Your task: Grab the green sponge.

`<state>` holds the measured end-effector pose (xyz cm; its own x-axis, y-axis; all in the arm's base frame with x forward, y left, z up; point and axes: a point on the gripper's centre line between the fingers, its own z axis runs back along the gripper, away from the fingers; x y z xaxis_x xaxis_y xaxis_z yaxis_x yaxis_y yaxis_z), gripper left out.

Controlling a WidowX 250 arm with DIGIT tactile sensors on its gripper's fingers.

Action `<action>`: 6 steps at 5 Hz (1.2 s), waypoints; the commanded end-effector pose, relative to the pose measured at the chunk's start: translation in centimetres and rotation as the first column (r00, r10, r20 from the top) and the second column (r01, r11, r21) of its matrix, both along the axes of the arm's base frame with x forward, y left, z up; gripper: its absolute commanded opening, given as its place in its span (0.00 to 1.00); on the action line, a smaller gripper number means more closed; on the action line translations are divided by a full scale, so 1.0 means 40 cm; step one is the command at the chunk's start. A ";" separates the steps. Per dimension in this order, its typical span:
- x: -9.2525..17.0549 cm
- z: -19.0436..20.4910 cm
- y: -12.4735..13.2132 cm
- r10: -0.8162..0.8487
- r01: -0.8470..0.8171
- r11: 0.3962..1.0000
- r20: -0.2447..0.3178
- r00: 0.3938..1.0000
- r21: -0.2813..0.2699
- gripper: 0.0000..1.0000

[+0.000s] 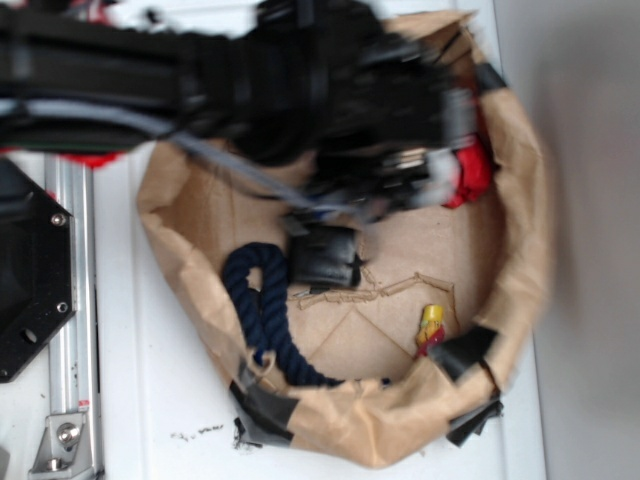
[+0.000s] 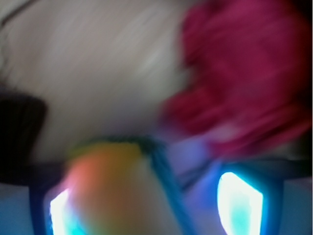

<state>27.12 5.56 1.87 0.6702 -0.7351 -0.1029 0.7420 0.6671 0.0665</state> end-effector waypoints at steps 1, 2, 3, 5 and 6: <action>0.020 0.011 -0.012 0.026 -0.026 1.000 0.031 0.999 0.002 0.00; 0.024 0.007 -0.014 0.029 -0.030 1.000 0.032 0.999 0.002 0.00; 0.023 0.007 -0.012 0.038 -0.038 0.999 0.031 0.999 -0.004 0.00; 0.033 0.143 -0.027 0.127 -0.135 0.990 0.167 0.978 0.039 0.00; 0.045 0.267 -0.080 0.271 -0.285 0.957 0.185 0.945 0.053 0.00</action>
